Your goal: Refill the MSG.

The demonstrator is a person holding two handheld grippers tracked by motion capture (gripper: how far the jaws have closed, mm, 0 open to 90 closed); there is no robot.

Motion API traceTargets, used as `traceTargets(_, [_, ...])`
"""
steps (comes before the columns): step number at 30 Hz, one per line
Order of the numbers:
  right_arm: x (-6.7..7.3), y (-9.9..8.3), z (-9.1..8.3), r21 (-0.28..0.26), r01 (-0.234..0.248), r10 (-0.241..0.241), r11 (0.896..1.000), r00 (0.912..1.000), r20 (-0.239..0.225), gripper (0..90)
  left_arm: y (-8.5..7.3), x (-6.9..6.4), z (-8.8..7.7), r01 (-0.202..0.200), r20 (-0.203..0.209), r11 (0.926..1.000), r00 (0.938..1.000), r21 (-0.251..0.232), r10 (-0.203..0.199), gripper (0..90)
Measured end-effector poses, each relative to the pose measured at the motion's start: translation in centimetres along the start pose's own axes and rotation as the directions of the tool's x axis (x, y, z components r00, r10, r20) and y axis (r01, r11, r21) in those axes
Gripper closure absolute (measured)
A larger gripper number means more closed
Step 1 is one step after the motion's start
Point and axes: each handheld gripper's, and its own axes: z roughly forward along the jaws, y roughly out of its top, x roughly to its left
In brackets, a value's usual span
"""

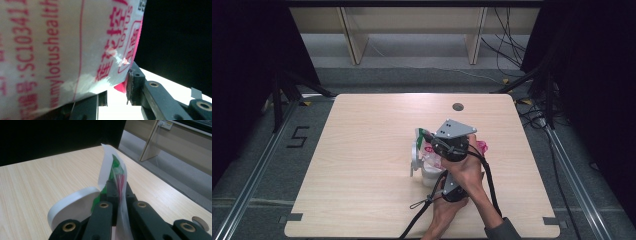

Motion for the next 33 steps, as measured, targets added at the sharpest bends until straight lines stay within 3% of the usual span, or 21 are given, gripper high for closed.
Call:
traceTargets(3, [-0.32, 0.03, 0.06, -0.008, 0.024, -0.024, 1.000, 0.9997, -0.006, 89.3, 0.04, 0.02, 0.00, -0.005, -0.002, 1.0000, 1.0000, 0.003, 0.005, 73.6])
traceTargets(4, [-0.14, 0.02, -0.01, -0.002, 0.002, -0.002, 1.000, 1.0000, -0.004, 89.3, 0.03, -0.01, 0.03, -0.002, -0.001, 1.0000, 1.0000, -0.002, 0.002, 73.7])
traceTargets(11, [-0.31, 0.10, 0.06, -0.007, 0.019, -0.019, 1.000, 0.9998, -0.003, 89.3, 0.05, -0.01, -0.10, -0.012, -0.007, 0.9999, 0.9999, 0.004, 0.012, 73.6])
traceTargets(13, [-0.25, 0.15, 0.01, 0.011, -0.001, 0.001, 1.000, 0.9997, -0.026, 89.3, 0.06, -0.01, -0.08, -0.009, -0.007, 1.0000, 0.9999, -0.001, 0.009, 73.6])
traceTargets(16, [-0.17, 0.09, 0.16, 0.004, 0.005, -0.005, 1.000, 1.0000, -0.002, 89.3, -0.02, -0.02, -0.10, -0.007, -0.007, 1.0000, 1.0000, 0.004, 0.007, 73.5])
traceTargets(17, [-0.24, 0.07, 0.26, 0.003, 0.021, -0.021, 1.000, 0.9998, -0.004, 89.3, -0.01, -0.03, -0.10, -0.007, -0.006, 1.0000, 1.0000, 0.003, 0.007, 73.5])
traceTargets(19, [-0.15, 0.14, 0.12, 0.005, 0.008, -0.008, 1.000, 0.9999, -0.014, 89.3, 0.03, -0.05, -0.16, -0.012, -0.007, 0.9999, 0.9999, -0.003, 0.012, 73.6])
traceTargets(20, [-0.14, 0.19, -0.03, 0.009, -0.005, 0.005, 1.000, 0.9998, -0.017, 89.3, 0.00, -0.13, -0.28, -0.005, -0.037, 0.9999, 0.9993, -0.010, 0.004, 73.6])
traceTargets(21, [-0.25, 0.21, -0.03, -0.011, 0.007, -0.007, 1.000, 1.0000, -0.003, 89.3, 0.00, -0.13, -0.28, -0.005, -0.037, 0.9999, 0.9993, -0.010, 0.004, 73.6])
traceTargets(23, [-0.39, 0.14, 0.12, 0.000, 0.014, -0.014, 1.000, 0.9999, -0.006, 89.3, -0.11, -0.19, -0.12, 0.010, -0.034, 0.9999, 0.9994, -0.013, -0.010, 73.6])
traceTargets(24, [-0.31, 0.04, 0.23, 0.012, 0.008, -0.008, 1.000, 0.9999, -0.007, 89.3, -0.16, -0.18, -0.12, 0.007, -0.037, 0.9999, 0.9993, -0.012, -0.007, 73.6])
traceTargets(25, [-0.24, 0.00, 0.27, 0.017, 0.008, -0.008, 1.000, 0.9998, -0.017, 89.3, -0.15, -0.12, -0.07, 0.001, -0.008, 0.9999, 1.0000, -0.011, -0.001, 73.6])
traceTargets(27, [-0.13, 0.13, 0.12, 0.006, 0.015, -0.015, 1.000, 0.9998, -0.013, 89.3, 0.05, 0.00, -0.28, -0.014, -0.008, 0.9999, 0.9999, 0.003, 0.014, 73.7])
traceTargets(30, [-0.01, 0.16, 0.34, 0.009, 0.034, -0.034, 0.999, 0.9994, 0.000, 89.3, -0.18, -0.11, -0.17, 0.008, -0.002, 1.0000, 1.0000, -0.002, -0.008, 73.6])
traceTargets(31, [-0.05, 0.06, 0.40, 0.017, 0.030, -0.030, 0.999, 0.9995, 0.002, 89.3, -0.29, -0.38, -0.14, 0.041, 0.016, 0.9992, 0.9990, 0.003, -0.041, 73.6])
traceTargets(33, [-0.09, 0.09, 0.26, 0.009, 0.023, -0.023, 1.000, 0.9997, -0.005, 89.3, -0.06, -0.07, -0.22, -0.007, 0.001, 1.0000, 1.0000, -0.002, 0.007, 73.7])
